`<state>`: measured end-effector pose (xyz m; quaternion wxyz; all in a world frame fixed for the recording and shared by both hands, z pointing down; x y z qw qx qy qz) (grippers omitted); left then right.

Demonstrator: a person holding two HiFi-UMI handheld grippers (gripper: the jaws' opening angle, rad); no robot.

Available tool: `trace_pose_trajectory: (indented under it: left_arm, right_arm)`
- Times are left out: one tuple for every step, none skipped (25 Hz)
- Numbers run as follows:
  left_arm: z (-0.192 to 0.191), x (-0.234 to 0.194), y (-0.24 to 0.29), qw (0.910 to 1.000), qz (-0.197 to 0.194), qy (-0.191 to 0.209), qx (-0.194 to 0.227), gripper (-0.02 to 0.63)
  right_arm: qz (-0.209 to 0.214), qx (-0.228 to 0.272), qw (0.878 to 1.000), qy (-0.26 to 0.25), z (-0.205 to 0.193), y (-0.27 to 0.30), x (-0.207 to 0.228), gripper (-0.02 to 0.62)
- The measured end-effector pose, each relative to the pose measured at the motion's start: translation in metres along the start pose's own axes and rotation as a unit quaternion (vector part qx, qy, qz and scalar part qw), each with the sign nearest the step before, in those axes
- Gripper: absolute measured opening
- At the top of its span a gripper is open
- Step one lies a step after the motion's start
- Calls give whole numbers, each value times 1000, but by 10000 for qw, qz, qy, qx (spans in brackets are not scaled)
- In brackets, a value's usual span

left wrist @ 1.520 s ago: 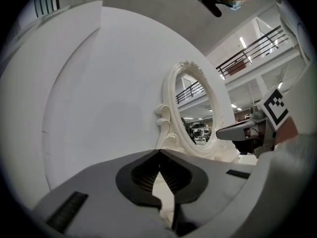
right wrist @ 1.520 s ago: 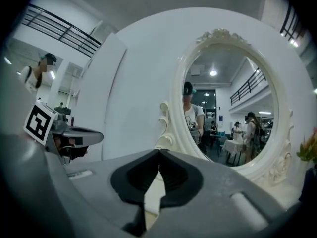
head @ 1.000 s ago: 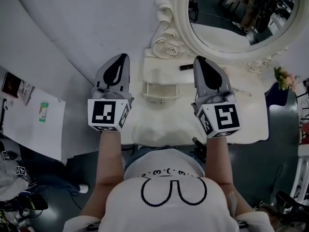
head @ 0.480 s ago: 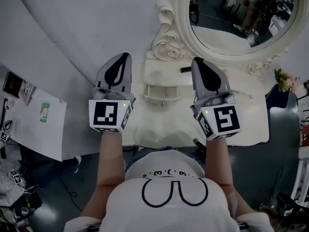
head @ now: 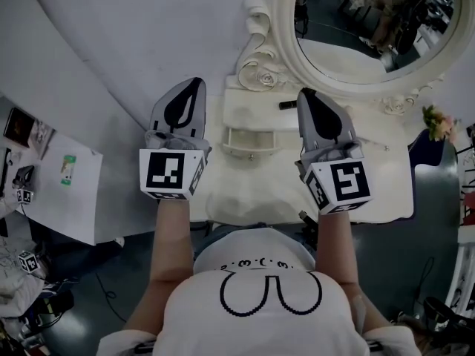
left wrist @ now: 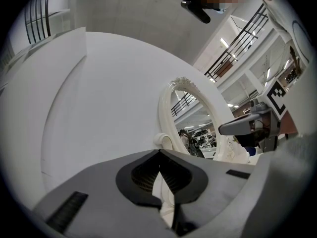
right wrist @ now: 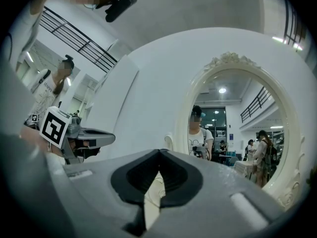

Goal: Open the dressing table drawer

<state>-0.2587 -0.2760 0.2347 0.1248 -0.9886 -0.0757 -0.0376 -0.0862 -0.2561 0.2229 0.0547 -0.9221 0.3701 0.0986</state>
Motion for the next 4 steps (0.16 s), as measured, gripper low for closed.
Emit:
trace_pose_trajectory:
  left_arm:
    - [0, 0, 0, 10000, -2, 1, -2, -2]
    - [-1, 1, 0, 10000, -5, 3, -4, -2]
    - [-1, 1, 0, 10000, -8, 5, -7, -2]
    - [-2, 1, 1, 10000, -11, 8, -9, -2]
  right_arm:
    - [0, -5, 10000, 9, -1, 0, 0, -4]
    - [1, -9, 10000, 13, -2, 0, 0, -5]
    - [2, -12, 10000, 15, -2, 0, 0, -5]
    - [4, -14, 10000, 16, -3, 0, 0, -5]
Point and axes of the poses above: the fingertips, and each gripper's own axes: y forward along the fingers, x to its right, z out of its top, the point moved 1 cm from there along -y, backward along the fingers, and after that the axes turned 15 degrees about z, right-handed, at the moved point
